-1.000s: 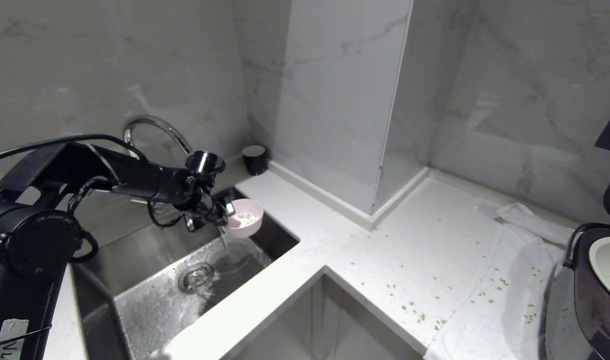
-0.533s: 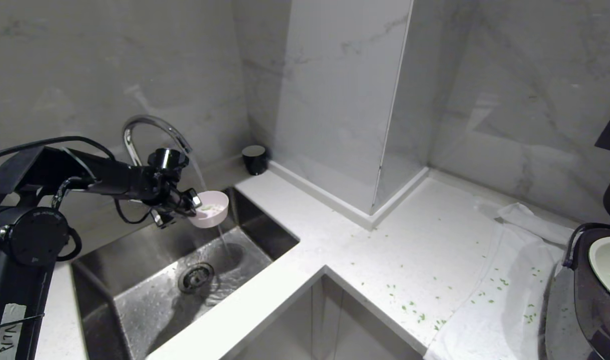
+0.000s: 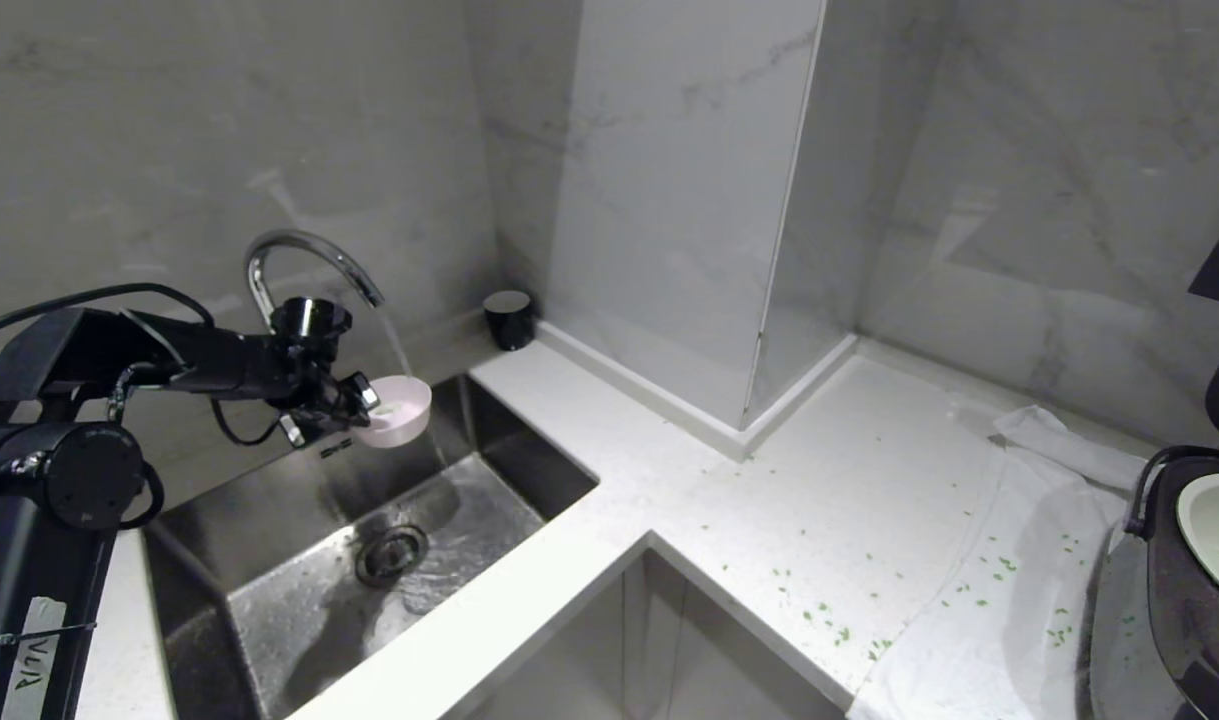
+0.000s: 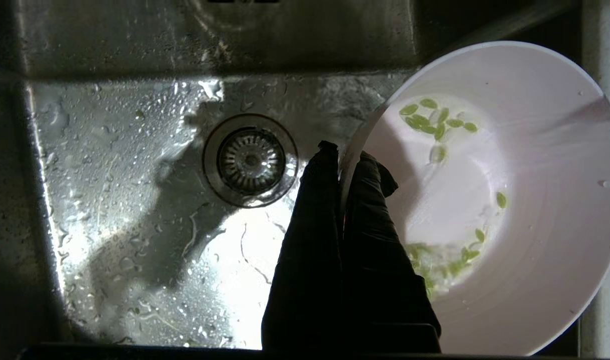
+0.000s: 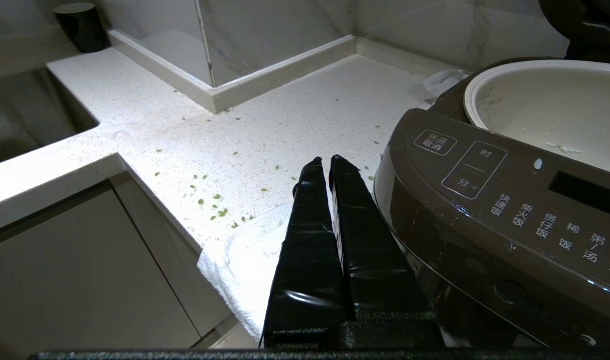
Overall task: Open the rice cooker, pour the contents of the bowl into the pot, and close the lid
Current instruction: Fill a bowl with water from the tap
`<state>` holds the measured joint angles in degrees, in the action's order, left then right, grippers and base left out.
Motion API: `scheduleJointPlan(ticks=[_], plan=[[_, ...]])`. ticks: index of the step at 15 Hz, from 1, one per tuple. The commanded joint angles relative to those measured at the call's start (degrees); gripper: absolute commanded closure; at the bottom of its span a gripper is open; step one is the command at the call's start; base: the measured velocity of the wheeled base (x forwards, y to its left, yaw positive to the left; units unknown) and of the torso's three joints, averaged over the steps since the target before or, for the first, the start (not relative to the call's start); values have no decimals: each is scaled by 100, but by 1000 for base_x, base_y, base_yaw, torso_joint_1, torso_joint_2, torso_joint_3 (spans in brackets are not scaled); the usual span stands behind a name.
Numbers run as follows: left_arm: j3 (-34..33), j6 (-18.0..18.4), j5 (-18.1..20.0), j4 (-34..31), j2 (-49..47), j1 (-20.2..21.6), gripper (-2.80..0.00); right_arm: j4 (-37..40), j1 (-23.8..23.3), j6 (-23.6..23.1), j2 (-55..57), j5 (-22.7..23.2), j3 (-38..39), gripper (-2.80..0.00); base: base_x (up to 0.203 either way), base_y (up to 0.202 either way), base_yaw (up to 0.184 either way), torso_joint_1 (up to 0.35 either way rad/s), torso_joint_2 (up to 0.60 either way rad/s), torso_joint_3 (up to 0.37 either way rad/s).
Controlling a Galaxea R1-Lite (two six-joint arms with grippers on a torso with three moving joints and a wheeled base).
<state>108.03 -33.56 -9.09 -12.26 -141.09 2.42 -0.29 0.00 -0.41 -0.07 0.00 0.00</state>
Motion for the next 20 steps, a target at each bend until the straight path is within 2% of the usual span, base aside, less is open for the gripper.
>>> scheduleJointPlan(ticks=[1, 7, 16, 20], plan=[[246, -64, -6, -11, -185, -21, 0, 3, 0, -3, -1, 0, 9, 0, 0, 0, 0, 0, 0, 0], [342, -194, 21, 100, -331, -163, 0, 3, 0, -3, -1, 0, 9, 0, 0, 0, 0, 0, 0, 0], [350, -204, 50, 356, -305, -226, 0, 3, 0, -3, -1, 0, 9, 0, 0, 0, 0, 0, 0, 0], [350, -520, 56, 365, -315, -312, 0, 1, 0, -3, -1, 0, 9, 0, 0, 0, 0, 0, 0, 0]])
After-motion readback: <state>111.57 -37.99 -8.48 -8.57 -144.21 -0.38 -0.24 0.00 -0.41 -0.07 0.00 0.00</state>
